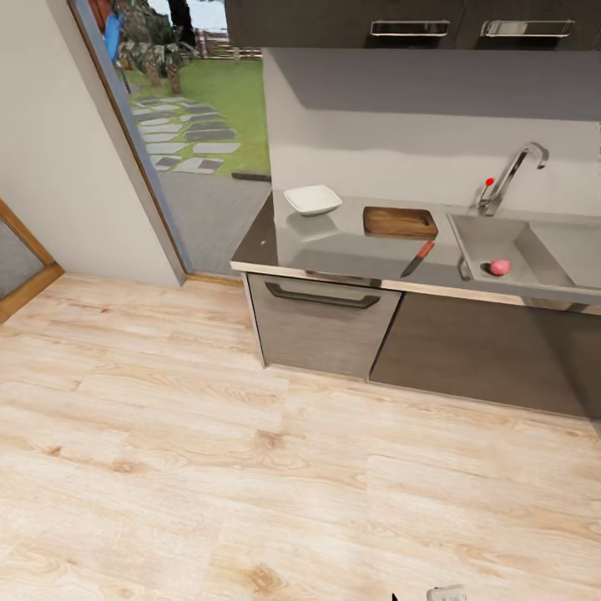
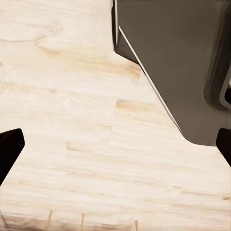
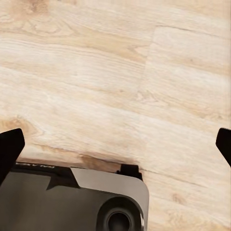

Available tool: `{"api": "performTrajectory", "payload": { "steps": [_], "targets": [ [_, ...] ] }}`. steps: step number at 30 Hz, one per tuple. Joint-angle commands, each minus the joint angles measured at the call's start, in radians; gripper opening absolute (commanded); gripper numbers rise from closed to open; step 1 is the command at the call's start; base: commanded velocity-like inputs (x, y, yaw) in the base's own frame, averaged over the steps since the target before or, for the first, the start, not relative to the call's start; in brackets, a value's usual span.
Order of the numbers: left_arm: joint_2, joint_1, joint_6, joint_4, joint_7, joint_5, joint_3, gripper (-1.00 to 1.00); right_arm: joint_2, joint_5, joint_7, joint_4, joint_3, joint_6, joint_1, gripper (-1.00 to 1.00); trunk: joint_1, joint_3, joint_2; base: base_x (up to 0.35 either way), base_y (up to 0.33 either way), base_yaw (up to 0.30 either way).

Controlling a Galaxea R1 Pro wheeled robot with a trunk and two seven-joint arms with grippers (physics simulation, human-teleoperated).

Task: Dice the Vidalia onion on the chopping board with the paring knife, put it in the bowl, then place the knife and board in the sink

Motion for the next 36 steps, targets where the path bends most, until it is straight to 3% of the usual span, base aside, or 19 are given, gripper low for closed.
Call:
{"api": "performTrajectory", "payload": {
  "steps": [1, 36],
  "targets": [
    [0.000, -0.001, -0.006, 0.003, 0.000, 0.009, -0.009, 1.00, 0.000, 0.003, 0.006, 0.001, -0.009, -0.003, 0.000, 1.00, 0.001, 0.000, -0.001, 0.000, 0.000, 0.000],
    [0.001, -0.001, -0.005, 0.004, 0.000, 0.009, -0.009, 1.00, -0.001, 0.003, 0.004, 0.001, -0.010, -0.004, 0.000, 1.00, 0.001, 0.056, -0.001, 0.000, 0.000, 0.000]
  ]
}}
